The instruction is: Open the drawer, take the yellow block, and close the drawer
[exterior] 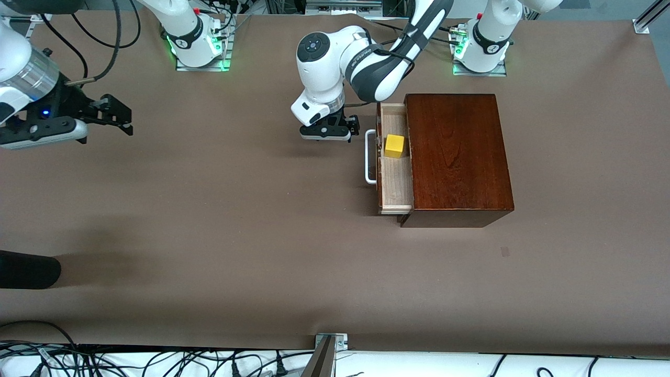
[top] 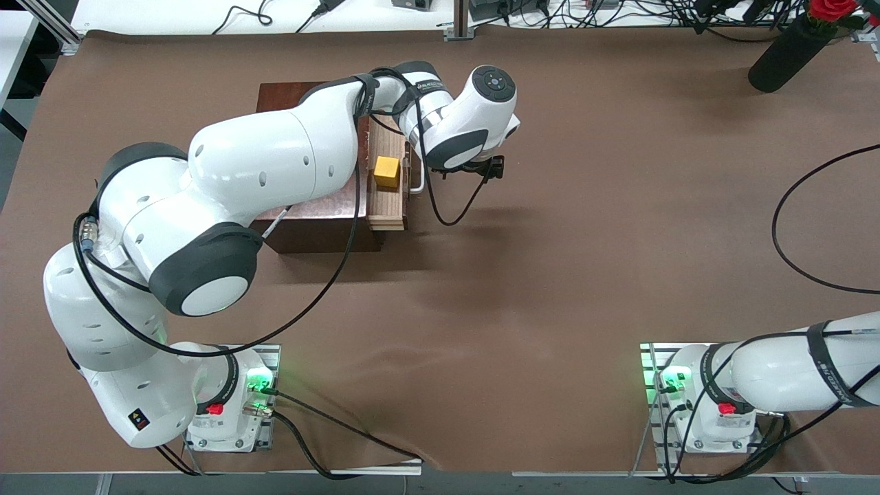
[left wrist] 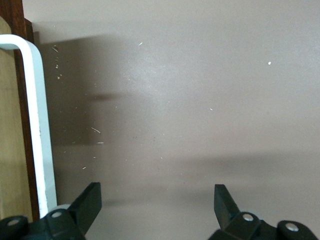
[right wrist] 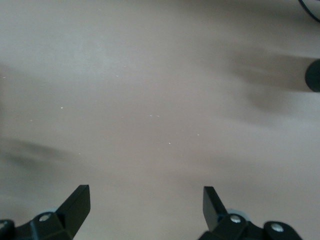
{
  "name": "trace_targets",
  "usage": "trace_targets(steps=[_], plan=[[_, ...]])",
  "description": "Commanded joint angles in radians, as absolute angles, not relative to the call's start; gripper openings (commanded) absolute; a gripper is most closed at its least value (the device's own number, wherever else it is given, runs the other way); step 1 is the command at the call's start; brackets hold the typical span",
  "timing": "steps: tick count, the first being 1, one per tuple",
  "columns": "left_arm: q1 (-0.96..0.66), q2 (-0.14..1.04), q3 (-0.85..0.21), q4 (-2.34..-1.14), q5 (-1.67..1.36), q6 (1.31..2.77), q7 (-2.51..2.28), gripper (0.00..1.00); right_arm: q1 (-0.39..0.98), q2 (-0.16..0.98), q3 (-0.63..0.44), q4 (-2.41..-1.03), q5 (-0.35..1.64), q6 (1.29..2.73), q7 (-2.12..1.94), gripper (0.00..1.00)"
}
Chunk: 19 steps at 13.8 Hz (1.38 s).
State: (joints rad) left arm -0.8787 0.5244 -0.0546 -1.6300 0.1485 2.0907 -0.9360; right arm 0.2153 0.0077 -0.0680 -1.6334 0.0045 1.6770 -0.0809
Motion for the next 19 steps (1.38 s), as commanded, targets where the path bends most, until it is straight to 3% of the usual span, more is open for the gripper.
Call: trace_targets(steps=[1,5,12,16,19], plan=[[-0.881,0.513,-0.048,-1.6,0.135,2.048,-0.933,1.0,0.224,0.017,-0.055,-1.606,-0.005,1.672,-0.083,1.0],[-0.804,0.425,-0.035,-1.504,0.143,1.791,-0.815,1.0,0.225,0.021,-0.055,-1.615,0.002,1.654,-0.08,1.0],[-0.406,0.186,-0.043,-1.499,0.008,1.57,-0.242,1.0,0.32,0.034,-0.04,-1.603,0.003,1.551,-0.279,1.0],[-0.158,0.134,-0.044,-1.497,-0.043,1.453,-0.083,1.0,0.342,0.054,0.134,-1.569,0.008,1.563,-0.339,1.0],[-0.057,0.1,-0.038,-1.517,-0.043,1.457,-0.086,1.0,0.408,0.18,0.233,-1.478,0.006,1.598,-0.333,1.0]])
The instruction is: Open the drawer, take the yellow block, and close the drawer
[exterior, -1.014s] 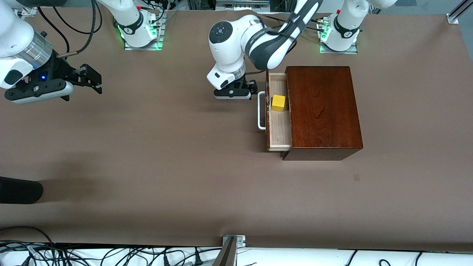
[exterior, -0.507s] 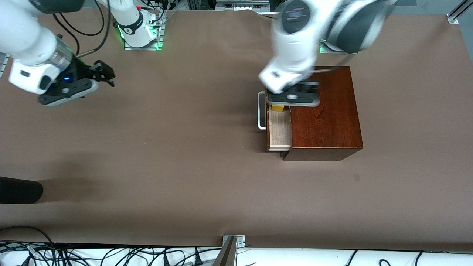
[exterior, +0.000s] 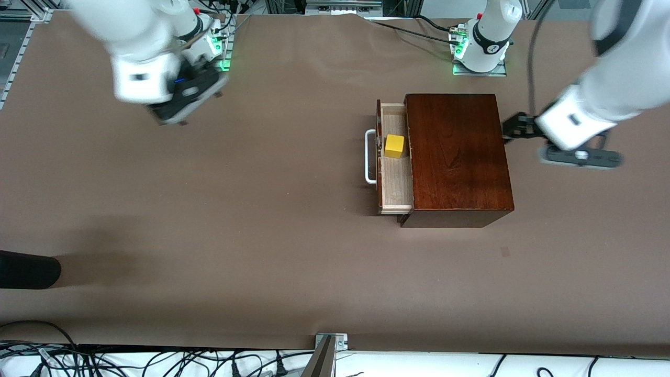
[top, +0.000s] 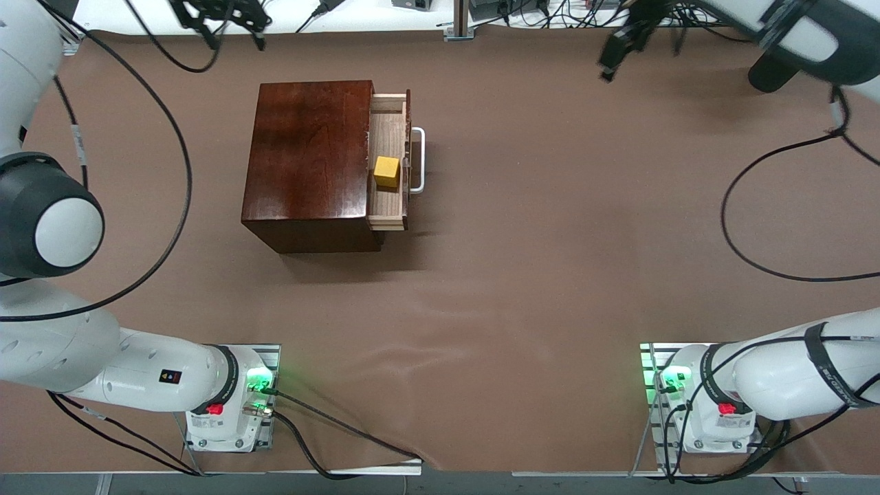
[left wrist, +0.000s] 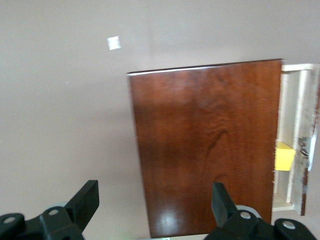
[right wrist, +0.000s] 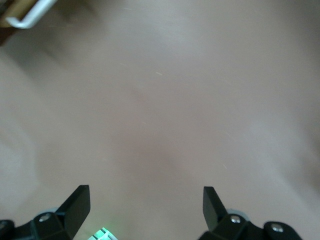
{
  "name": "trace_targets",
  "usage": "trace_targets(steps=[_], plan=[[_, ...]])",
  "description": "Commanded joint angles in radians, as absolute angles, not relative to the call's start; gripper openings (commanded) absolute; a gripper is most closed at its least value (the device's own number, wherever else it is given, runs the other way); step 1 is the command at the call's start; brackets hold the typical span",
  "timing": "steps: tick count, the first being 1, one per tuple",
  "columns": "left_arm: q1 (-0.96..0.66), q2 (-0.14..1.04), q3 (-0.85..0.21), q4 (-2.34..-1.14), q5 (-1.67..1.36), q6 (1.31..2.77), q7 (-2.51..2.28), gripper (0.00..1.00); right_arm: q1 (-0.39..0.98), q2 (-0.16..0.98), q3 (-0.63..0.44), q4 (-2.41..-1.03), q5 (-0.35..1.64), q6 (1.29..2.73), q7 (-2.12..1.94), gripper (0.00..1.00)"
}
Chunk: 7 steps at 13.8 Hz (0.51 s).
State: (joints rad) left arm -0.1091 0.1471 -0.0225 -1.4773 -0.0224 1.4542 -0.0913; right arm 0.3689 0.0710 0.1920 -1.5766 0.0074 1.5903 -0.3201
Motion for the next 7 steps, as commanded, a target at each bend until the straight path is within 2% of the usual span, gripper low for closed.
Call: trace_targets(steps=[1,3,5,7], plan=[[-0.029,0.091,-0.04,-1.523,-0.04,1.472,-0.084,1.0,0.444,0.236,0.242,-1.436,0.008,1.621,-0.333,1.0],[0.015,0.051,-0.055,-1.551,-0.019,1.526,-0.074,1.0,0.535,0.32,0.247,-1.367,-0.001,1.684,-0.333,1.0],[0.109,-0.038,-0.109,-1.673,-0.032,1.68,-0.072,1.0,0.59,0.389,0.247,-1.347,-0.003,1.776,-0.336,1.0],[0.106,-0.09,-0.107,-1.748,-0.032,1.707,-0.089,1.0,0.659,0.458,0.245,-1.321,-0.015,1.866,-0.336,1.0]])
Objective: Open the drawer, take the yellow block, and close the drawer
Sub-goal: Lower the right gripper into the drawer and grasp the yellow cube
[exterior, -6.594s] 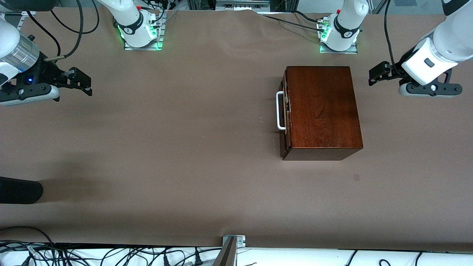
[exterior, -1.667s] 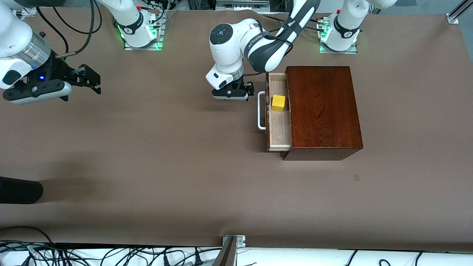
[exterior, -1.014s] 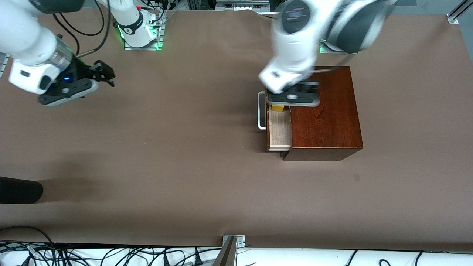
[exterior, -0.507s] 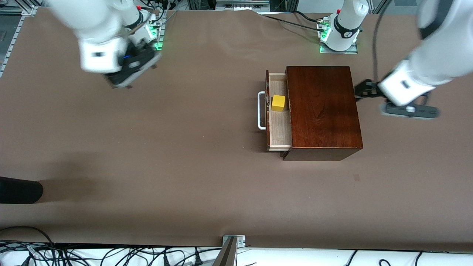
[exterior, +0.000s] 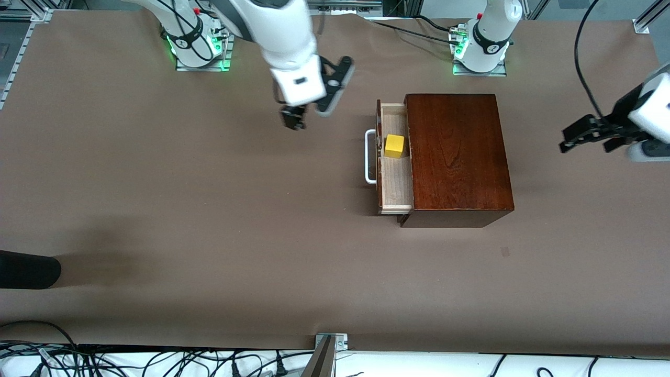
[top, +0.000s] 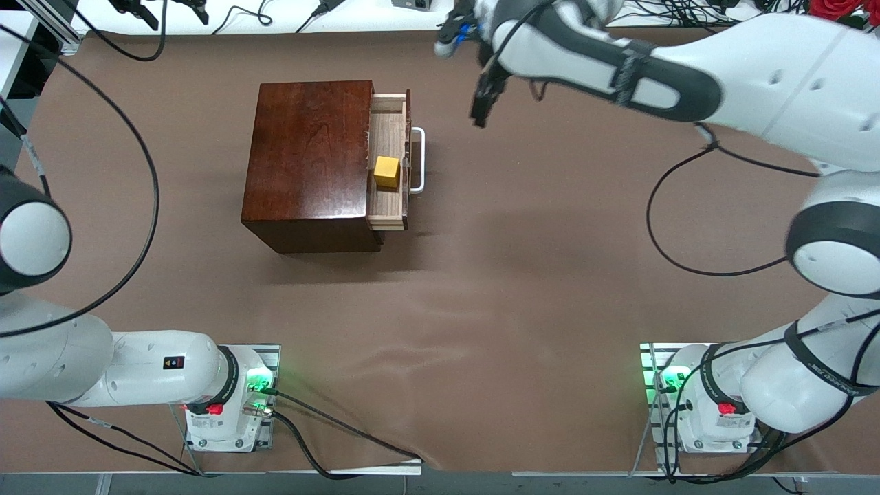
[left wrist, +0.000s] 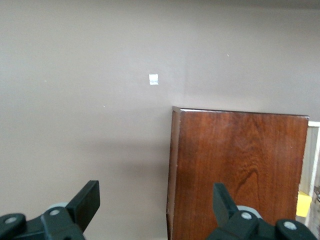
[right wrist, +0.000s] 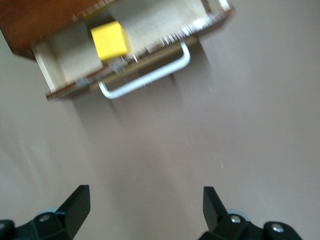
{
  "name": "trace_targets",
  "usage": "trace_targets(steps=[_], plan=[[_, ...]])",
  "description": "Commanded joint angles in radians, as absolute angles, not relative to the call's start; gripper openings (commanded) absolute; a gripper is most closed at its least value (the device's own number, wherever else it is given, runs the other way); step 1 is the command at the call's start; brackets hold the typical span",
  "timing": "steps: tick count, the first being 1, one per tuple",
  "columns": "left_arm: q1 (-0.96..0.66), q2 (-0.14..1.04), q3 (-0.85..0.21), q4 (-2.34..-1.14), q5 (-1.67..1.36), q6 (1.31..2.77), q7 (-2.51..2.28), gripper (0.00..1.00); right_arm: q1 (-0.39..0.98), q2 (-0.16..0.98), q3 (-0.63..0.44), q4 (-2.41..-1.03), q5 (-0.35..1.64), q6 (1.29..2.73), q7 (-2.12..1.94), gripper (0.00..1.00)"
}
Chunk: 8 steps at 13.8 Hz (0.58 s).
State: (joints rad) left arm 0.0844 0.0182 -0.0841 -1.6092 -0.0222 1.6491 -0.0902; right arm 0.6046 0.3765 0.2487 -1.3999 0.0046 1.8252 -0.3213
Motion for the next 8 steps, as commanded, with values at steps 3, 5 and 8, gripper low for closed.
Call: trace_targets(steps=[3,5,8], plan=[[0.038,-0.135,-0.103,-1.796,0.043,1.715,-0.074,1.0,0.756,0.584,0.244,-1.195,-0.106,1.911,-0.333,1.0],[0.041,-0.126,-0.109,-1.783,0.046,1.692,-0.074,1.0,0.811,0.667,0.239,-1.108,-0.142,1.908,-0.327,1.0],[0.044,-0.124,-0.11,-1.77,0.046,1.665,-0.078,1.0,0.831,0.738,0.233,-1.066,-0.167,1.956,-0.324,1.0]])
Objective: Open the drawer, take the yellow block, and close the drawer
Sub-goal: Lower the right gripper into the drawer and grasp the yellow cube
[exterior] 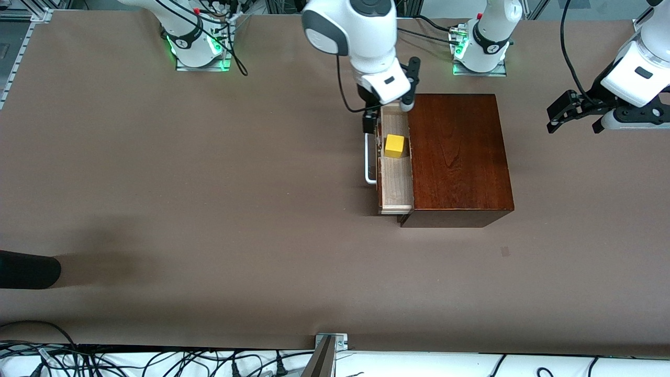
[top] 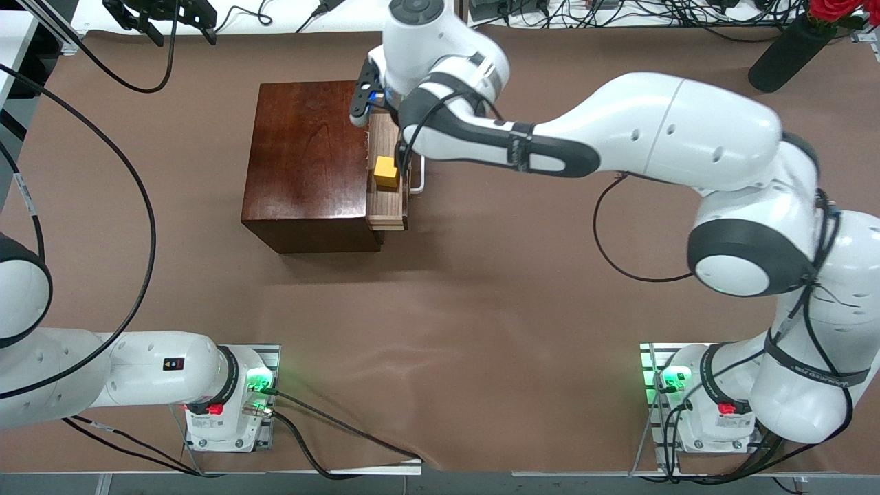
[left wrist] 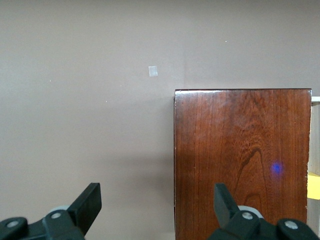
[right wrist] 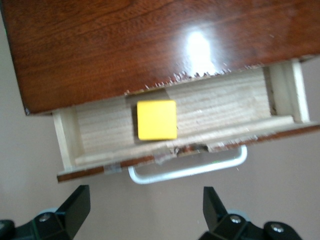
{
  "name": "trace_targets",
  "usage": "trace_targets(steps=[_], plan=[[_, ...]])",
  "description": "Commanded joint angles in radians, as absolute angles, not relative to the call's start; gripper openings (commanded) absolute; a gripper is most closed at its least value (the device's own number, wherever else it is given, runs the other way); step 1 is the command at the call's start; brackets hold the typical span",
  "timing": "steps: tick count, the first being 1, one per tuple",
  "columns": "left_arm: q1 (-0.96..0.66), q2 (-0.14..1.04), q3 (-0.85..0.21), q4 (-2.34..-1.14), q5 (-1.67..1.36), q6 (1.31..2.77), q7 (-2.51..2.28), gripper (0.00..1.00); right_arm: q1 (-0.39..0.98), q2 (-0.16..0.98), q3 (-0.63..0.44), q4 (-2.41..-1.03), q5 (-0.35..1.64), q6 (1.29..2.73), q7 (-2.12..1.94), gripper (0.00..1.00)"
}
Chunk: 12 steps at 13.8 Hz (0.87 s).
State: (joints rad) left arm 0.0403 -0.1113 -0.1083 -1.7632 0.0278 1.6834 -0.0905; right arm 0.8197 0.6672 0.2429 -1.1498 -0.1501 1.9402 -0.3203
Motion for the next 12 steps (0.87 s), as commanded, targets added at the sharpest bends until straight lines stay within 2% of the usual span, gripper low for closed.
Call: trace_targets(steps=[1,6,12], plan=[[0.044,-0.123,-0.11,-1.769,0.045,1.663,-0.075,1.0,0.847,0.753,0.232,-1.065,-0.169,1.971,-0.322,1.0],[0.048,-0.074,-0.11,-1.714,0.032,1.666,-0.071,1.0,0.882,0.814,0.216,-1.063,-0.212,2.065,-0.322,1.0],[0.048,-0.074,-0.113,-1.712,0.032,1.661,-0.071,1.0,0.928,0.854,0.167,-1.063,-0.215,2.101,-0.321,1.0]])
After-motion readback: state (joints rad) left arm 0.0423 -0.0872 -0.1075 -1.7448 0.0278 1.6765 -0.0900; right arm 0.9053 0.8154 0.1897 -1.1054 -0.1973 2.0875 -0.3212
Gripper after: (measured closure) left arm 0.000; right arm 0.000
